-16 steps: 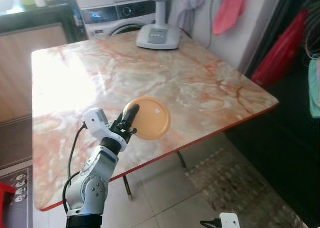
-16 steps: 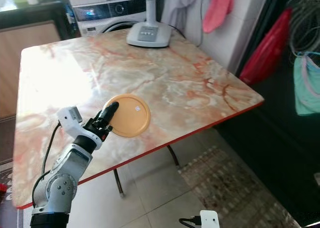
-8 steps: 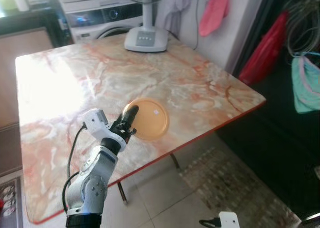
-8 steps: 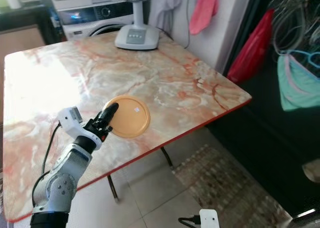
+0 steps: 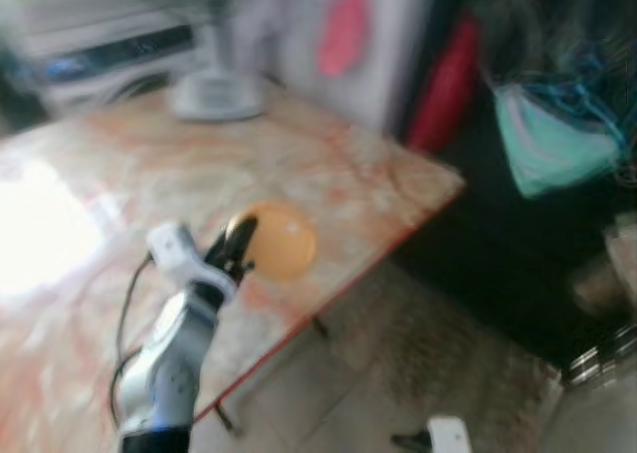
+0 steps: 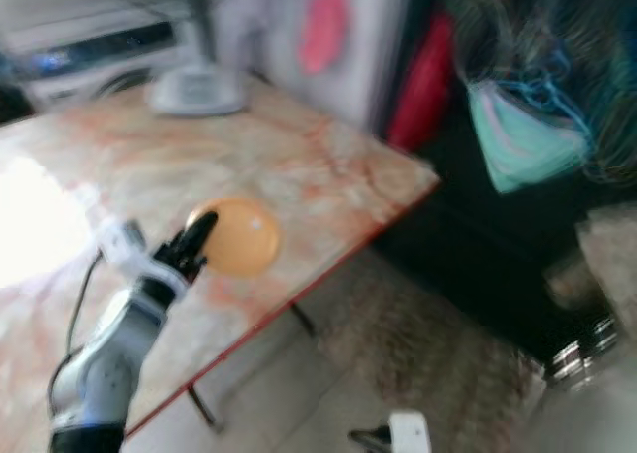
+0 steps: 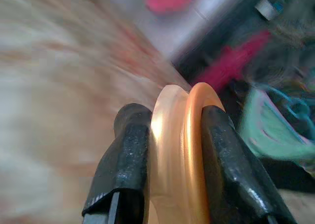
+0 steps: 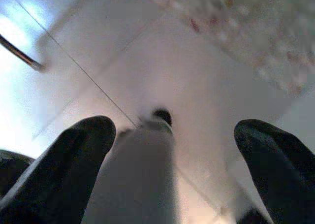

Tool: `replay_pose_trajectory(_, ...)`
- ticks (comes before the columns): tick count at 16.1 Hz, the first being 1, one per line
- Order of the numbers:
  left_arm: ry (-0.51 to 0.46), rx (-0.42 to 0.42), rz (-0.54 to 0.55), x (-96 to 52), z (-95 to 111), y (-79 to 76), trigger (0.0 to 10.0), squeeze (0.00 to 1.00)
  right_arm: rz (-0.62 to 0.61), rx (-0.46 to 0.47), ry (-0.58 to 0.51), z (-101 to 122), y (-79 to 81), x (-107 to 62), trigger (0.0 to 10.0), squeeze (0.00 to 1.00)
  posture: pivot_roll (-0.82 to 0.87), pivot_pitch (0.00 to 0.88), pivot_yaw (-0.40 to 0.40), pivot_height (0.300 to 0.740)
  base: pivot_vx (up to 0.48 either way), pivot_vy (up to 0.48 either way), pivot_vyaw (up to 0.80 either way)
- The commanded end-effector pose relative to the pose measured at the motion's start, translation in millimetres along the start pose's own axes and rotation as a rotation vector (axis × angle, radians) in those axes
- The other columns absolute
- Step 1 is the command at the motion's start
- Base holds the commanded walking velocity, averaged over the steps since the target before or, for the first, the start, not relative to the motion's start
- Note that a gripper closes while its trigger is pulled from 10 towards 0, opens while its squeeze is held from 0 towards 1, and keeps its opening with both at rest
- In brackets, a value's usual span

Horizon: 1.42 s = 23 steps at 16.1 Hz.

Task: Restocking fridge

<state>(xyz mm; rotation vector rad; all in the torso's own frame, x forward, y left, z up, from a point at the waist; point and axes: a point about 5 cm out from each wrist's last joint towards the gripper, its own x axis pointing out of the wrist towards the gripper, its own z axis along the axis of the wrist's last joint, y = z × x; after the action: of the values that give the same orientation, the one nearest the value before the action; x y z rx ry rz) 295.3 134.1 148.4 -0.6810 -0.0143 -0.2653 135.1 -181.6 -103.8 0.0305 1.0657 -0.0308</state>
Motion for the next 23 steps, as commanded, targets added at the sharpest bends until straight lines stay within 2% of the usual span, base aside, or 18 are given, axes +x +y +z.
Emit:
replay_pose_trajectory(1, -0.004, 0.027, -0.007, -0.3, 2.9, -0.6, 10.0, 0.00, 0.003, 0.004, -0.014, 4.5, 1.9, 0.9, 10.0, 0.00, 0.04, 0.000, 0.031, 0.740, 0.000, 0.000, -0.79)
replay_pose_trajectory(15, 0.008, 0.034, -0.013, -2.6, 2.5, 0.0, 10.0, 0.00, 0.003, 0.001, -0.008, 2.6, 1.9, 0.6, 10.0, 0.00, 0.04, 0.000, 0.031, 0.740, 0.000, 0.000, -0.79)
replay_pose_trajectory(23, 0.006, 0.063, -0.005, -3.7, 9.7, 7.8, 10.0, 0.00, 0.003, -0.004, -0.006, 2.5, 1.7, 0.6, 10.0, 0.00, 0.04, 0.000, 0.030, 0.740, 0.000, 0.000, -0.79)
